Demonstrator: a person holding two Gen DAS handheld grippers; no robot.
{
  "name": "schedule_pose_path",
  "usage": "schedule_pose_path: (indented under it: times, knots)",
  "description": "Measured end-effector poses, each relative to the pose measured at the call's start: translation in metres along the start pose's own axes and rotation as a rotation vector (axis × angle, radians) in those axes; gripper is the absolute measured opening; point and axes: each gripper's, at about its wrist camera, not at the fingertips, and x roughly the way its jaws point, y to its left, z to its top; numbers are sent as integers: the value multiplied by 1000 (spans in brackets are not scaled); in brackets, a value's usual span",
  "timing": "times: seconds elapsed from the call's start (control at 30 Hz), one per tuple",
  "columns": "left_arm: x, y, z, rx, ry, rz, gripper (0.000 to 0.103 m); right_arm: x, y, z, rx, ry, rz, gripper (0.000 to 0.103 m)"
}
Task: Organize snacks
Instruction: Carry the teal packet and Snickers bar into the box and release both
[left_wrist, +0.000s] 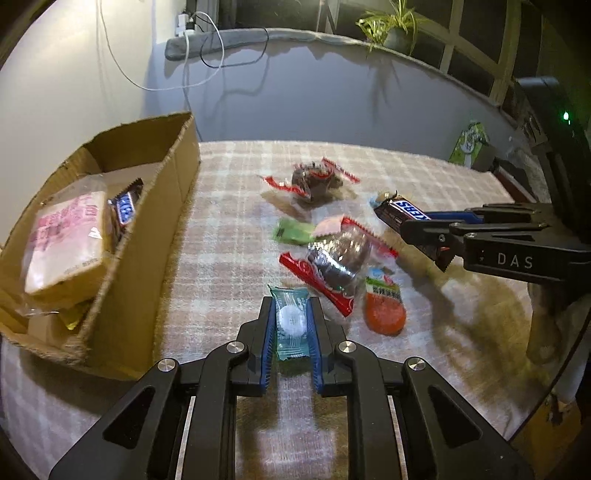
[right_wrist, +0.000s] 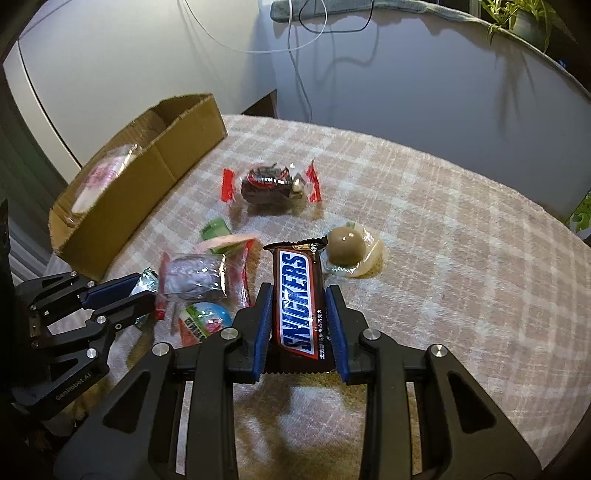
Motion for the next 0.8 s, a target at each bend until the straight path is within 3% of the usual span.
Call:
schedule_pose_path:
  times: [0.47,0.8]
  knots:
    - [-54,15,20,-34,-135,-20,15,-36,10,12,-5,-65,6,30]
    - [-72,59,21,-94,-179,38,15,-44,42,35,-51,-96,33,30]
